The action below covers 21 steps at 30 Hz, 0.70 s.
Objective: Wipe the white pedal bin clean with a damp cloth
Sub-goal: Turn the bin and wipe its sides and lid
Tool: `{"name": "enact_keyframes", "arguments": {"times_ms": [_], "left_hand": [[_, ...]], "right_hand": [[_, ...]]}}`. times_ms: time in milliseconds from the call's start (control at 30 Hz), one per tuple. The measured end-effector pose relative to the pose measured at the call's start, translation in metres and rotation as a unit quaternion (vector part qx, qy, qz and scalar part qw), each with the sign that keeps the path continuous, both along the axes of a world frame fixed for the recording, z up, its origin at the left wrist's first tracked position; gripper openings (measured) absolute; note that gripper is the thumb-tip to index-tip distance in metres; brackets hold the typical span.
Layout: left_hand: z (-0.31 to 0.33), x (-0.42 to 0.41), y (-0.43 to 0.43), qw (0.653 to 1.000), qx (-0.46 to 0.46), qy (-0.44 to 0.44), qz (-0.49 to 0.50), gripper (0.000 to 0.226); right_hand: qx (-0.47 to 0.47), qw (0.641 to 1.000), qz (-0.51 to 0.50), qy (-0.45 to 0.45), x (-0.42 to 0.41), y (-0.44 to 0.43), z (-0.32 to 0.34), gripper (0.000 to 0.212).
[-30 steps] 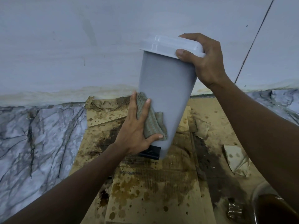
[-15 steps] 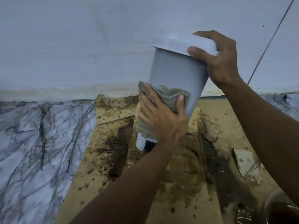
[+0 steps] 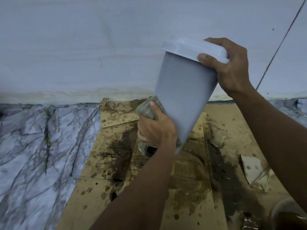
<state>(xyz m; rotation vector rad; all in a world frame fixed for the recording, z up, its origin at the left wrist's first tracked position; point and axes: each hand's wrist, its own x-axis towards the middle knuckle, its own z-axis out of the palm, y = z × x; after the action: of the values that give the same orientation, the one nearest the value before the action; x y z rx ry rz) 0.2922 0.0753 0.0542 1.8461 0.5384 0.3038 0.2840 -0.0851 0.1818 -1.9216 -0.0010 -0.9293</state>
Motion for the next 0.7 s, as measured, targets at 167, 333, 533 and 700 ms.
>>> {"name": "enact_keyframes", "arguments": {"times_ms": [167, 333, 533, 700], "left_hand": [[-0.001, 0.007, 0.020, 0.991, -0.047, 0.120, 0.031, 0.083], [0.010, 0.009, 0.016, 0.991, -0.031, 0.131, 0.012, 0.084], [0.042, 0.000, -0.013, 0.976, 0.088, -0.176, -0.094, 0.087], [0.046, 0.007, -0.009, 0.853, 0.314, -0.359, -0.213, 0.090]], "right_hand": [[-0.014, 1.000, 0.006, 0.003, -0.001, 0.002, -0.001, 0.047], [-0.003, 1.000, 0.000, 0.000, 0.001, 0.001, -0.002, 0.046], [0.004, 1.000, -0.002, -0.002, 0.001, 0.004, -0.001, 0.045], [-0.002, 1.000, 0.001, 0.002, 0.003, 0.000, -0.001, 0.045]]}}
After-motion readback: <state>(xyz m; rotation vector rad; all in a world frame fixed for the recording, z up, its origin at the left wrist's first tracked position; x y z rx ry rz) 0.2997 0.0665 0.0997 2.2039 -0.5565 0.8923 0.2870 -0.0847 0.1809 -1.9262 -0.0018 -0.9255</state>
